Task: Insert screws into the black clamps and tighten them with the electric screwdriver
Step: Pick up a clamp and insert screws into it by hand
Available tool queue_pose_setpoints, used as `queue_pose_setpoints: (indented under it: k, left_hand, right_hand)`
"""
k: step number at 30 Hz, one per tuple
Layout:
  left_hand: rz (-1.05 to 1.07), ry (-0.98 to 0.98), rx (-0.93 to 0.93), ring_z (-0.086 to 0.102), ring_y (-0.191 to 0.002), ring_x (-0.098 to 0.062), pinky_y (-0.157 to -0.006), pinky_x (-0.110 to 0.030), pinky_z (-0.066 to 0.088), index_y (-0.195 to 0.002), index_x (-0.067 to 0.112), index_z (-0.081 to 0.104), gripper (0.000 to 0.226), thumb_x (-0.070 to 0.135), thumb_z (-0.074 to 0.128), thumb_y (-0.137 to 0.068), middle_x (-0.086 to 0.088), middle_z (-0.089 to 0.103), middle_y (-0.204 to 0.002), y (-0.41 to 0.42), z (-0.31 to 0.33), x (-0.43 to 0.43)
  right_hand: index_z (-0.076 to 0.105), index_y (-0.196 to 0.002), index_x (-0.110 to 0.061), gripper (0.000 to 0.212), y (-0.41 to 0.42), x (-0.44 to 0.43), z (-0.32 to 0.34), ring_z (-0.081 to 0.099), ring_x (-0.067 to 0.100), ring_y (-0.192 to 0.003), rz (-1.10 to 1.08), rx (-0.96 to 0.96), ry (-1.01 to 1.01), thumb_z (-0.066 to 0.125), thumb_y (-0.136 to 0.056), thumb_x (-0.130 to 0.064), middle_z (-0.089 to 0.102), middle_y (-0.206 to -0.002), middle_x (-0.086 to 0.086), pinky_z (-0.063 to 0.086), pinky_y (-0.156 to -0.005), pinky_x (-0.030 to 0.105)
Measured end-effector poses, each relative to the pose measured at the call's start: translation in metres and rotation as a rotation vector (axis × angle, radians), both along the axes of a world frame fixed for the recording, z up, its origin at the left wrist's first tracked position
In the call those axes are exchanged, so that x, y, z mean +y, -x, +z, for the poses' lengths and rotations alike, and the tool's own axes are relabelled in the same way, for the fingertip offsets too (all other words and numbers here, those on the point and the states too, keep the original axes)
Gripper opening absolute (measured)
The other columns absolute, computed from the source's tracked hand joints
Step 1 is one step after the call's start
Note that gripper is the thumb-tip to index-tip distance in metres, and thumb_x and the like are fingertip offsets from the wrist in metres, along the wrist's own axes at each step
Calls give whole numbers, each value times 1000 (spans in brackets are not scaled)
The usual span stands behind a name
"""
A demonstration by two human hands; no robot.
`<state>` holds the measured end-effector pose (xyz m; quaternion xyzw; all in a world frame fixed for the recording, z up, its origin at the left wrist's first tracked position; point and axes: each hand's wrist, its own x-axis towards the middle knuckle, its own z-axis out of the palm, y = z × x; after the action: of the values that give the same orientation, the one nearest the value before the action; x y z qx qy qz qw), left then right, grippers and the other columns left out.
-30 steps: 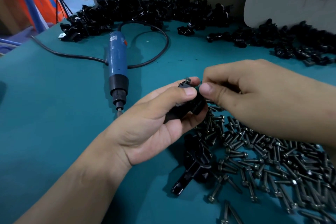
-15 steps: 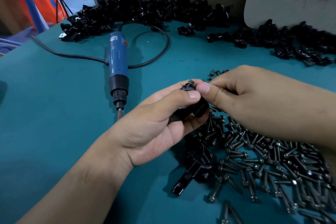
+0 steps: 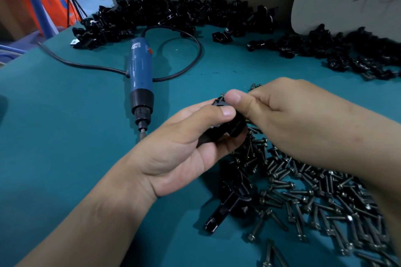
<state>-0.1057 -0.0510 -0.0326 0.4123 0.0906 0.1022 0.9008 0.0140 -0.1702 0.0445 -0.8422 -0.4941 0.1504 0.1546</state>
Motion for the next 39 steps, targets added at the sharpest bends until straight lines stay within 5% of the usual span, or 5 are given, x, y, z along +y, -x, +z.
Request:
queue_pose_setpoints:
  k: [16, 21, 28, 34, 39]
  left_hand:
    - [-14, 62, -31, 65, -109, -21, -97, -30, 57, -111, -1, 76, 27, 14, 69, -89, -16, 71, -114, 4, 7, -1]
    - [-6, 81, -19, 59, -114, -22, -101, -31, 56, -114, 2, 71, 24, 13, 62, -94, -15, 63, -119, 7, 7, 0]
    - [-27, 79, -31, 55, -118, -24, -105, -33, 52, -124, -1, 61, 32, 11, 58, -95, -19, 59, -122, 7, 9, 1]
    - [16, 155, -40, 66, -95, -15, -92, -28, 59, -112, 0, 67, 25, 10, 64, -88, -12, 68, -103, 6, 6, 2]
    - [-42, 87, -36, 61, -111, -17, -103, -29, 54, -125, -2, 62, 33, 11, 59, -94, -14, 64, -119, 8, 10, 1]
  right_hand:
    - [54, -77, -21, 88, 2, -4, 5, 32, 8, -34, -35, -13, -76, 4, -78, -94, 37, -41, -8, 29, -39, 21]
    - [55, -87, -28, 53, 15, -4, 12, 46, 5, -44, -2, -25, -151, 27, -85, -73, 55, -55, -11, 42, -44, 20]
    - [58, -74, -27, 94, 12, -1, 7, 37, 10, -34, -65, -65, -55, 0, -69, -102, 42, -39, -5, 34, -42, 27]
    - [57, -90, -37, 35, 12, -8, 15, 54, 9, -50, 20, -25, -140, 35, -88, -63, 60, -59, -10, 46, -47, 27]
    - [69, -89, -21, 64, 10, -7, 11, 39, 7, -38, 21, -18, -33, 29, -87, -71, 42, -44, -7, 37, -42, 19]
